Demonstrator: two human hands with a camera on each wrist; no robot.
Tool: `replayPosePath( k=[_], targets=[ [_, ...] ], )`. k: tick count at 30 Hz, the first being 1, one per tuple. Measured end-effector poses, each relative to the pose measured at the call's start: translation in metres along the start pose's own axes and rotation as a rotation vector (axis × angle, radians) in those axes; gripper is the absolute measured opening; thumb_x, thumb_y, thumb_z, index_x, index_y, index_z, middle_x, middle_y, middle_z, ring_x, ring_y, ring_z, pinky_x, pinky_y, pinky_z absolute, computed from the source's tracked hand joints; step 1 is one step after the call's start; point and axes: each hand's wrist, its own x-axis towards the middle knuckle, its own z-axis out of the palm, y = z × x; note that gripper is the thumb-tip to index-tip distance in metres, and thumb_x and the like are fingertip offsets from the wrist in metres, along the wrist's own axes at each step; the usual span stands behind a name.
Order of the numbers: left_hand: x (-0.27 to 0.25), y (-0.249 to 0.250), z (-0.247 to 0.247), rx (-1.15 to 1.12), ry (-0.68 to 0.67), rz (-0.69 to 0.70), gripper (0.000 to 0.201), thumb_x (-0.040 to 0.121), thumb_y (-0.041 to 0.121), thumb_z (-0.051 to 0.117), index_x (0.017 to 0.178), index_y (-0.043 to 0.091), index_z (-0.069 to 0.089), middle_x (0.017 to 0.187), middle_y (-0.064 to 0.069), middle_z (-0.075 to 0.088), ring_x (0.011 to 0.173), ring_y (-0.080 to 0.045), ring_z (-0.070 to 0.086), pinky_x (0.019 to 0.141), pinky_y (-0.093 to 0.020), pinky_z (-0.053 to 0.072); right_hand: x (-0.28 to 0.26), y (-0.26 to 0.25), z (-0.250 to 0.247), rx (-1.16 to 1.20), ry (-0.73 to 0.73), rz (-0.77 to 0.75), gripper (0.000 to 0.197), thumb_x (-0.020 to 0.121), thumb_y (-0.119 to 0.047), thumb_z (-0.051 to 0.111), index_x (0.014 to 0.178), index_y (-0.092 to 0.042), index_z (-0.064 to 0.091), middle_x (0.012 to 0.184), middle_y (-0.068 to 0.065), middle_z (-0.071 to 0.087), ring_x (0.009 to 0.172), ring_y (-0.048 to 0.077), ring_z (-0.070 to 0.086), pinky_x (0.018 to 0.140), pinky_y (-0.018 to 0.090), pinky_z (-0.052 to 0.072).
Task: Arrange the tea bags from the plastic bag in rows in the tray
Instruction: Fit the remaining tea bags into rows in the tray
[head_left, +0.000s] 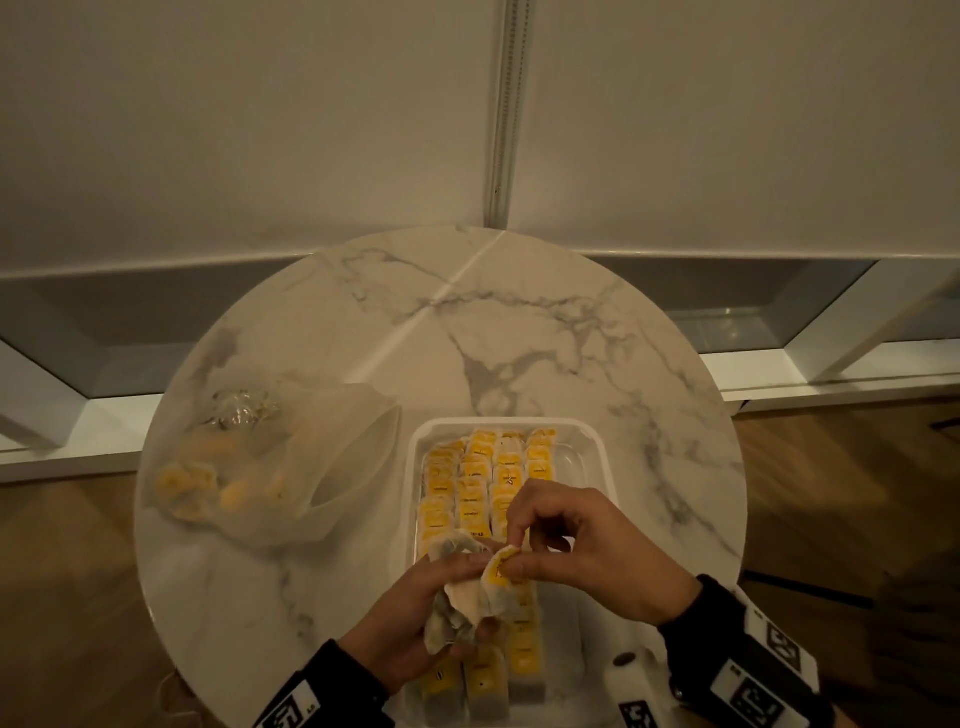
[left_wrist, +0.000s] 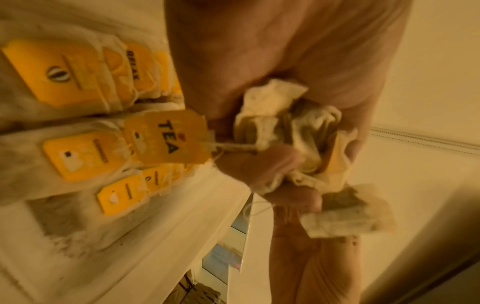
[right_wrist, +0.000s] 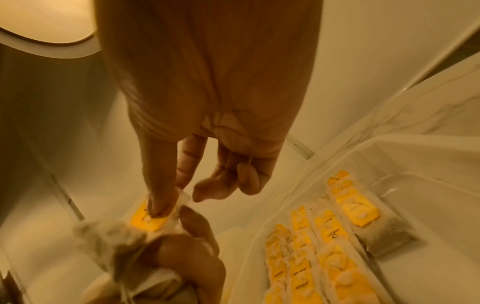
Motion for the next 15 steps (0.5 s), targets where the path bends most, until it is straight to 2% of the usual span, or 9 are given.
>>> replayPosePath(
  k=[2, 5, 8, 11, 15],
  targets=[
    [0.004, 0.001, -0.007, 0.005, 0.035, 0.028, 0.066, 0.028, 0.027, 0.1, 0.083, 0.002, 0.073, 0.063, -0.017, 0.057, 0.039, -0.022, 0.054, 0.03, -0.016, 0.034, 0.001, 0.003, -0.01, -0.011, 0.028, -0.01, 0.014, 0.08, -0.015, 0.081, 0.08, -0.013, 0.068, 0.092, 0.002, 0.064, 0.071, 0.015, 0.056, 0.065, 0.025, 0.043],
    [0.009, 0.003, -0.018, -0.077, 0.083, 0.084, 0.07, 0.036, 0.028, 0.099, 0.091, 0.003, 0.065, 0.072, -0.011, 0.058, 0.043, -0.021, 0.053, 0.033, -0.017, 0.034, 0.004, 0.011, -0.032, -0.018, 0.128, 0.053, 0.013, 0.08, -0.011, 0.08, 0.08, -0.007, 0.068, 0.086, 0.01, 0.07, 0.065, 0.021, 0.062, 0.065, 0.036, 0.049],
    [0.01, 0.003, -0.023, -0.144, 0.095, 0.079, 0.072, 0.032, 0.024, 0.1, 0.092, 0.005, 0.064, 0.074, -0.008, 0.058, 0.045, -0.02, 0.052, 0.031, -0.018, 0.035, 0.008, 0.026, -0.053, -0.195, 0.189, 0.149, 0.013, 0.082, -0.012, 0.079, 0.08, -0.009, 0.067, 0.076, 0.0, 0.069, 0.052, 0.019, 0.064, 0.061, 0.03, 0.05],
    [0.011, 0.002, -0.024, -0.133, 0.105, 0.077, 0.07, 0.032, 0.025, 0.099, 0.09, 0.007, 0.065, 0.074, -0.007, 0.058, 0.045, -0.019, 0.052, 0.032, -0.017, 0.034, 0.016, 0.041, -0.065, -0.436, 0.106, 0.228, 0.013, 0.084, -0.017, 0.076, 0.078, -0.014, 0.065, 0.077, -0.005, 0.069, 0.052, 0.016, 0.064, 0.058, 0.026, 0.05],
    [0.012, 0.001, -0.026, -0.122, 0.108, 0.111, 0.066, 0.035, 0.028, 0.099, 0.087, 0.006, 0.065, 0.074, -0.007, 0.059, 0.045, -0.019, 0.052, 0.033, -0.017, 0.033, 0.035, 0.052, -0.062, -0.63, -0.09, 0.268, 0.014, 0.087, -0.02, 0.073, 0.078, -0.014, 0.064, 0.076, -0.006, 0.068, 0.055, 0.009, 0.065, 0.063, 0.025, 0.053]
  ],
)
